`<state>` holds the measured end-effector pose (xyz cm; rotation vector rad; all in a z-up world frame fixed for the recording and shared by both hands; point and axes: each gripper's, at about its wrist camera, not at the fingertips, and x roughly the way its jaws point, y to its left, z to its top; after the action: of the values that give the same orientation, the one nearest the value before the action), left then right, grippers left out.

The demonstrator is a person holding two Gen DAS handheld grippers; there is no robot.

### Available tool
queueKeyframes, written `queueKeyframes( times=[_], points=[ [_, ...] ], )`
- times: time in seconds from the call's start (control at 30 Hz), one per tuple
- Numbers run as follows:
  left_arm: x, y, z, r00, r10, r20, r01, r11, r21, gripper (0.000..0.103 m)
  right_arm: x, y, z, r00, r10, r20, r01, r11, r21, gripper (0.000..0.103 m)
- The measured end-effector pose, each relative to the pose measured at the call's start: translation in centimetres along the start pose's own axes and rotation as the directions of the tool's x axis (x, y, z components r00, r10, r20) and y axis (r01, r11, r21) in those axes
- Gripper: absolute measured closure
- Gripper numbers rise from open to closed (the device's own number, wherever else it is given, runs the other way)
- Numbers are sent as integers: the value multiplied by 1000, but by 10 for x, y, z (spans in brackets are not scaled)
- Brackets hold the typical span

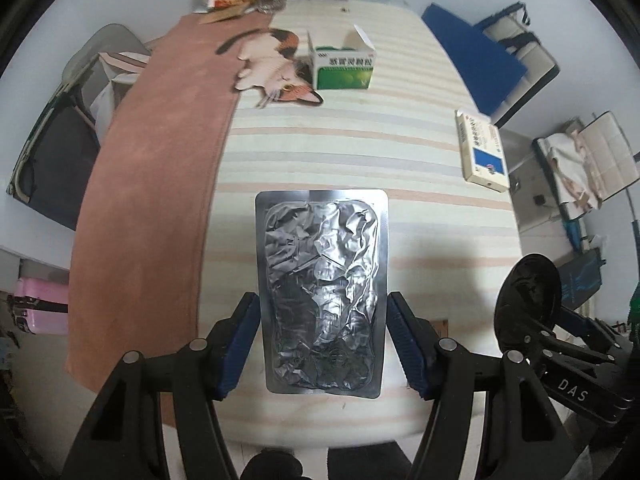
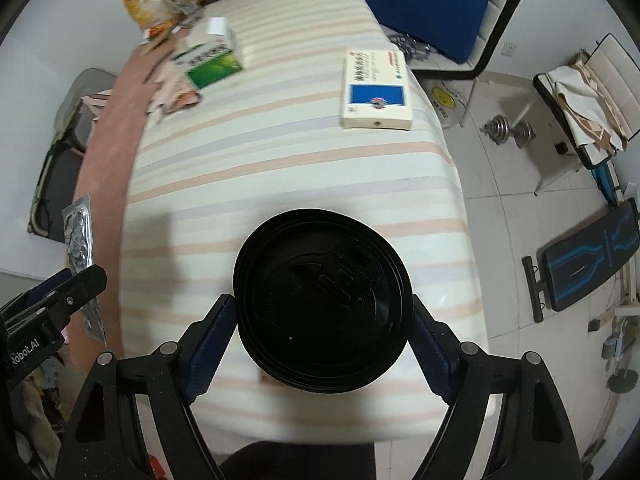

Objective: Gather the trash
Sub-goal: 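Lift the blister pack and black lid and carry both toward the bin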

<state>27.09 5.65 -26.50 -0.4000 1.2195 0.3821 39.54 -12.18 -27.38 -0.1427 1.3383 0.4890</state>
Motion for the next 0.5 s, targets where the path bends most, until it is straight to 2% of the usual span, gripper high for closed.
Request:
queueKeyframes(
  times=[0.1, 0.27, 0.43, 0.5],
  points=[
    [-30, 25, -15, 999, -28, 28, 28, 1000, 1, 42, -19, 21, -28, 999, 7, 35, -7, 1000, 2, 19],
    [-56, 63, -76, 996, -77, 50, 77, 997, 6, 42, -43, 53, -97, 997, 4, 74, -5, 1000, 25, 19],
    [-54, 101, -143, 993, -118, -6, 118, 993, -11, 42, -47, 73, -184, 999, 11, 51, -16, 996, 86, 19],
    [-42, 115, -172, 990, -130, -53, 128, 991, -30, 42, -39, 76, -216, 1000, 19, 25, -22, 994, 109, 19]
  ],
)
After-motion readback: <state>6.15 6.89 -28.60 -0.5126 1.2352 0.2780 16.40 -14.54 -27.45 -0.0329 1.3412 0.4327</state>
